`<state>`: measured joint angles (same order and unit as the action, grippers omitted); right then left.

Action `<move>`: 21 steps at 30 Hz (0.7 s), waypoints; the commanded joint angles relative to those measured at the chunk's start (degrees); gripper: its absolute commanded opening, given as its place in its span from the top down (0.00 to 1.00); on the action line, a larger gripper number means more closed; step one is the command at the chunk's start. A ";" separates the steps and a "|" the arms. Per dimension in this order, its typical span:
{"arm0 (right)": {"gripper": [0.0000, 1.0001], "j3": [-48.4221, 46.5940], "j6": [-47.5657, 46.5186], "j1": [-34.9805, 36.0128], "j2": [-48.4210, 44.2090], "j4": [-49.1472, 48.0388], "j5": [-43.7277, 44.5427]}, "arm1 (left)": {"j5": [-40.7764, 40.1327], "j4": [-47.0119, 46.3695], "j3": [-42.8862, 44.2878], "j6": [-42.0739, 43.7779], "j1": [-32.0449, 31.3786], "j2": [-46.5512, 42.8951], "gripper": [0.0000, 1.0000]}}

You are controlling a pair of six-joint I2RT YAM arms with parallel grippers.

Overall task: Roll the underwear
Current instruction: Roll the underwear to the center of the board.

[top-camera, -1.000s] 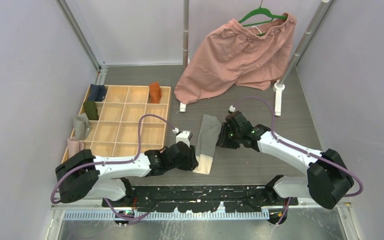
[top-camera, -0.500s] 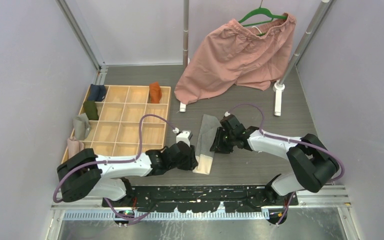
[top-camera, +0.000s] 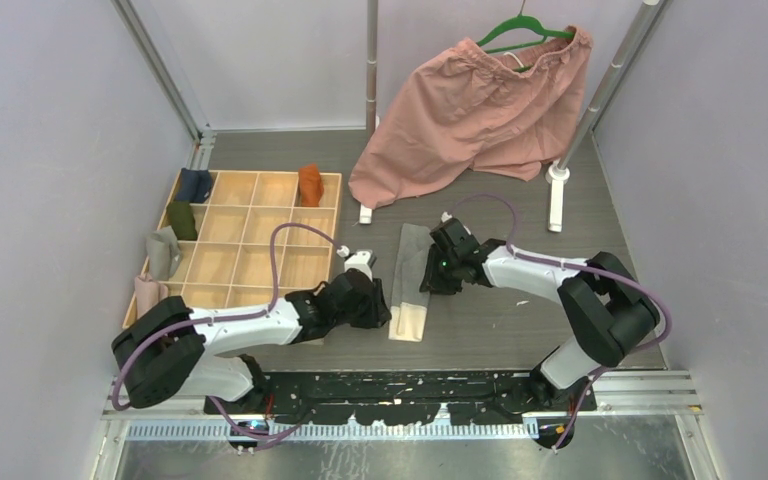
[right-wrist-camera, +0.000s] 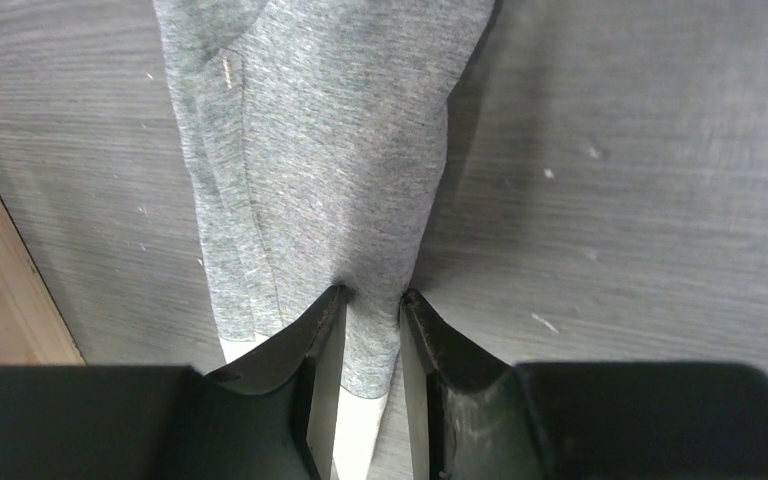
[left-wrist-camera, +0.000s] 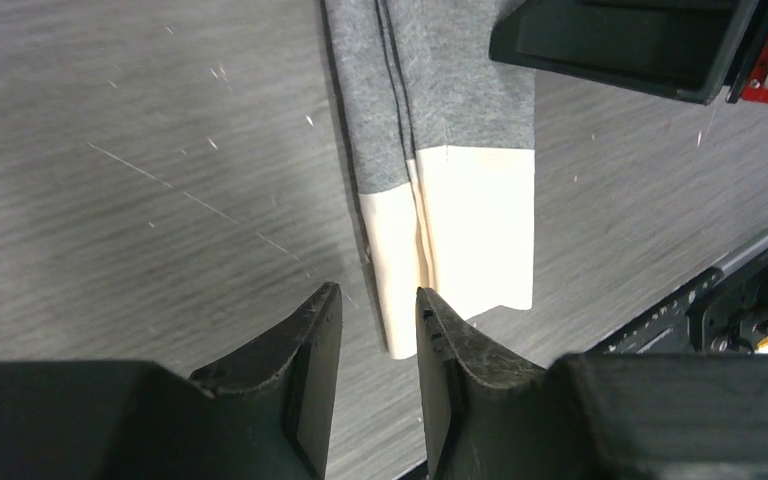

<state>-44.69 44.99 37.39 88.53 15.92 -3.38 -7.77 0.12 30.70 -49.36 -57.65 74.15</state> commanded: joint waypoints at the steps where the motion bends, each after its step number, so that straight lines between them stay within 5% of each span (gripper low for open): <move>1: 0.67 -5.84 -4.92 -0.50 1.30 1.90 3.20 | 2.91 -2.80 1.36 2.74 3.32 0.30 0.66; 13: 0.63 -7.11 -16.89 -2.13 -14.95 7.16 13.39 | 0.55 2.54 7.27 11.81 5.62 -3.48 0.57; 21: 0.51 6.43 -27.74 -2.75 -34.99 -8.09 28.40 | 7.29 -2.32 10.33 18.21 5.62 -1.03 0.57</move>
<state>-42.48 23.59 34.89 59.53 14.68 14.35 -4.73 1.78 37.87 -35.92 -52.34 71.55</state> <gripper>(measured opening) 0.428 0.440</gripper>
